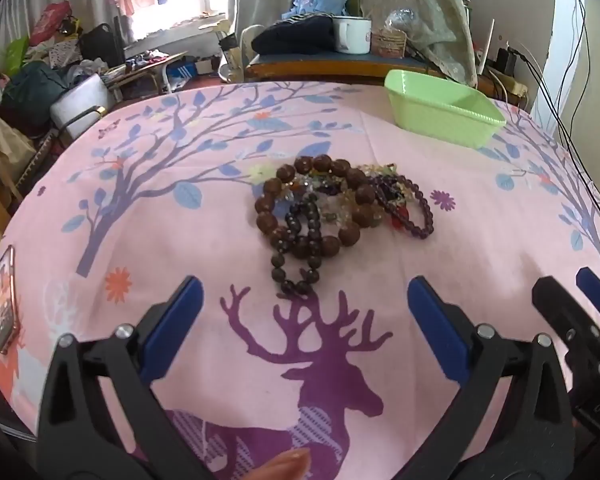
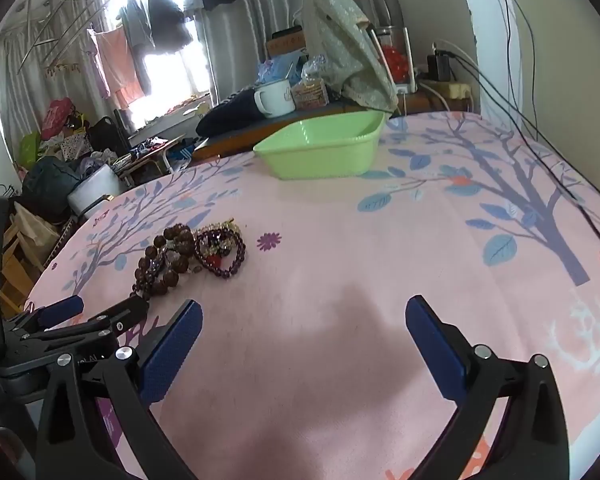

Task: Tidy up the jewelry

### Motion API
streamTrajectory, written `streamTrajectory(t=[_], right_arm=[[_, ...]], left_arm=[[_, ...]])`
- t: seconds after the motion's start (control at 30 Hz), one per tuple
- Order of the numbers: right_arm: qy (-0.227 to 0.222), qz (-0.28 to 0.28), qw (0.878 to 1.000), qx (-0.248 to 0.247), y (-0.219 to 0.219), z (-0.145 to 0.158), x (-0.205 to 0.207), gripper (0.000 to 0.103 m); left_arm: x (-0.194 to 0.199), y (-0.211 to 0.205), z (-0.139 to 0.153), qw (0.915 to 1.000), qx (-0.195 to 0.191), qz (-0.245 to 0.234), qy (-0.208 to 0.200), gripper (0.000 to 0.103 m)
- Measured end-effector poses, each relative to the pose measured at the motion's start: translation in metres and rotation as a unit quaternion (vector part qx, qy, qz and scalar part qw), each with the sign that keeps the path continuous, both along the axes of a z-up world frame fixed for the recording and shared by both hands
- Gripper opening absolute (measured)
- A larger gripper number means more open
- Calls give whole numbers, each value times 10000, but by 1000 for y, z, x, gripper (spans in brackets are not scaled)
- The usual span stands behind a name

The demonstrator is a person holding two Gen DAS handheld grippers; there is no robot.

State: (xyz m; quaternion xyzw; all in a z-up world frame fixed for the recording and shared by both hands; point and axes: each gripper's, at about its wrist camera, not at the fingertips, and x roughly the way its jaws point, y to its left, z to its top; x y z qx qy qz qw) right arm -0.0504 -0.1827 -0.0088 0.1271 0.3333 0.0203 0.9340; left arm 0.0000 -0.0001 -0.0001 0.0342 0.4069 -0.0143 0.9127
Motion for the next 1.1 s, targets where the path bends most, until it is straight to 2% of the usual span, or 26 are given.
streamTrajectory(t=[0.17,0.2,0.3,0.53,0.7,0.9,1.1], right_arm=[[-57,-47,10000,-66,-1,0,-10,77],[37,-30,9999,-153,4,-2,-4,77],[233,3,9997,64,-1,-9,4,77],[522,52,9982,275,-7,-20,9,77],[666,33,9974,277,-5,-27,13,77],[656,42,9975,276,-5,-28,12,77],[587,52,9971,488,-9,-27,10,77]], left_arm=[[0,1,0,10000,-51,-14,29,99],[-1,1,0,10000,-57,-15,28,99],[-2,4,-10,9999,-101,-41,65,99],[10,7,-28,9977,-224,1,633,99],[13,10,-39,9957,-291,39,873,99],[12,10,-40,9957,-236,6,894,99],[9,9,-40,9966,-229,-93,784,99]])
